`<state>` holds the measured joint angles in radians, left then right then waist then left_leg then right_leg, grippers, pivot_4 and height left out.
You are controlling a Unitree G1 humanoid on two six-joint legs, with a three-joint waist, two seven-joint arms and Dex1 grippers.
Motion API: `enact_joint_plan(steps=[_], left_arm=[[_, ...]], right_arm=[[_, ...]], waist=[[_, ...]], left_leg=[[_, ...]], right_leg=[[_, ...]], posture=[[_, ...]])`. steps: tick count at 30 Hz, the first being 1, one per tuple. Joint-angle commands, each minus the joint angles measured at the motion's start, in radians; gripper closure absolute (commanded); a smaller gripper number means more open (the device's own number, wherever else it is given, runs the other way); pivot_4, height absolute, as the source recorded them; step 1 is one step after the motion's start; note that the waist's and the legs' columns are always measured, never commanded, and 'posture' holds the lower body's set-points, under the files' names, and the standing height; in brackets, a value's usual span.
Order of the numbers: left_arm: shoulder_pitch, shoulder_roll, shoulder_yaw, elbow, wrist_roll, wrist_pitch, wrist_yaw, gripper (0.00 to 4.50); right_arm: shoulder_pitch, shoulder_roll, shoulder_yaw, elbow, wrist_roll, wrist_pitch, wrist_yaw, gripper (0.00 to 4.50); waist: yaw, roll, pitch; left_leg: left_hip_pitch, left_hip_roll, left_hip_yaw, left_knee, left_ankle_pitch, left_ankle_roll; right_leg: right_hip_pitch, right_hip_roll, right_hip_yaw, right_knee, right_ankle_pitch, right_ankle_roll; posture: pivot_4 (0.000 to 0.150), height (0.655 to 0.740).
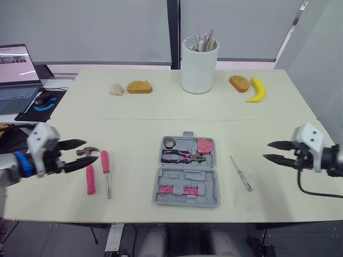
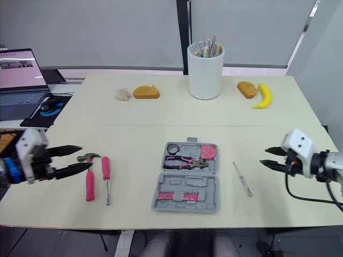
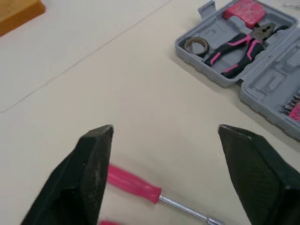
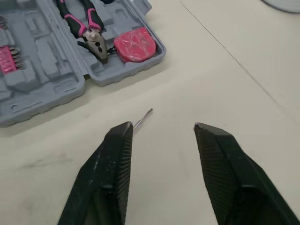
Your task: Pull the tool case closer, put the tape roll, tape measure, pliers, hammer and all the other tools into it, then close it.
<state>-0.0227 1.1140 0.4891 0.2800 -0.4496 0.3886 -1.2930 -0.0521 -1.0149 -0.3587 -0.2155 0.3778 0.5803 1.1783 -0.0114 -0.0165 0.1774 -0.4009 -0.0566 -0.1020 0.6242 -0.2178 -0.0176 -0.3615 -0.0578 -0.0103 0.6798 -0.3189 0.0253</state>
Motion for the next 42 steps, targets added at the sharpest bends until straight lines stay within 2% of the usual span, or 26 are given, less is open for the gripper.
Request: enact_joint_plan(steps=[1,4,5,8,15,29,35,42], left_arm=[[0.013,0.096,0.117,0.183,0.001,-0.007,-0.057,0.00],[0.015,0.122,0.133,0.295,0.012,-0.021,-0.064,0.00],[0.024,0.123,0.135,0.331,0.021,-0.033,-0.063,0.00],[0.057,0.111,0.141,0.373,0.032,-0.062,-0.061,0.00],[0.082,0.070,0.158,0.278,0.007,-0.044,-0.023,0.00],[0.093,0.061,0.181,0.256,0.009,-0.072,0.013,0.00],[0.056,0.026,0.131,0.048,-0.043,0.001,0.022,0.00],[-0.105,-0.102,-0.077,-0.360,-0.161,0.160,0.107,0.00]], right_arm=[[0.022,-0.054,-0.110,0.007,0.050,0.042,0.029,1.09],[0.039,-0.069,-0.120,0.044,0.041,0.015,0.029,0.18],[0.041,-0.069,-0.116,0.055,0.040,0.008,0.028,0.03],[0.053,-0.063,-0.093,0.074,0.024,-0.021,0.016,0.03],[0.054,-0.062,-0.064,0.074,0.024,-0.036,-0.007,0.03],[0.042,-0.064,-0.016,0.080,-0.012,-0.080,-0.055,0.03],[0.009,-0.089,0.028,0.083,-0.051,-0.183,-0.020,0.03],[-0.116,-0.141,0.200,0.136,-0.160,-0.415,0.089,0.03]], waist=[[0.000,0.000,0.000],[0.002,0.000,0.000],[0.002,0.000,0.000],[0.002,0.000,0.000],[0.007,0.000,0.000],[0.006,0.000,0.000],[0.006,0.000,0.000],[0.007,0.000,0.000]], left_leg=[[0.000,0.000,0.000,0.000,0.000,0.000],[0.000,0.001,0.001,-0.001,0.000,0.000],[0.000,0.001,0.002,-0.001,0.000,0.000],[-0.002,0.001,0.004,-0.001,0.000,0.000],[-0.008,0.000,0.004,0.000,0.000,0.000],[-0.009,0.000,0.004,0.000,0.000,0.000],[-0.009,0.000,0.004,0.001,0.000,0.000],[-0.009,-0.001,0.004,0.003,0.000,0.000]], right_leg=[[-0.001,0.000,0.000,0.000,0.000,0.000],[-0.003,0.000,0.000,0.000,0.000,0.000],[-0.005,-0.001,0.000,0.000,0.000,0.000],[-0.008,-0.003,0.001,0.000,0.000,0.000],[-0.010,-0.004,0.001,0.001,0.000,0.000],[-0.011,-0.003,0.001,0.001,0.000,0.000],[-0.011,-0.003,0.001,0.001,0.000,0.000],[-0.010,-0.003,0.001,0.002,0.001,0.001]], posture=[[0.150,0.7400],[0.150,0.7400],[0.150,0.7400],[0.150,0.7400],[0.150,0.7400],[0.150,0.7400],[0.150,0.7400],[0.150,0.7400]])
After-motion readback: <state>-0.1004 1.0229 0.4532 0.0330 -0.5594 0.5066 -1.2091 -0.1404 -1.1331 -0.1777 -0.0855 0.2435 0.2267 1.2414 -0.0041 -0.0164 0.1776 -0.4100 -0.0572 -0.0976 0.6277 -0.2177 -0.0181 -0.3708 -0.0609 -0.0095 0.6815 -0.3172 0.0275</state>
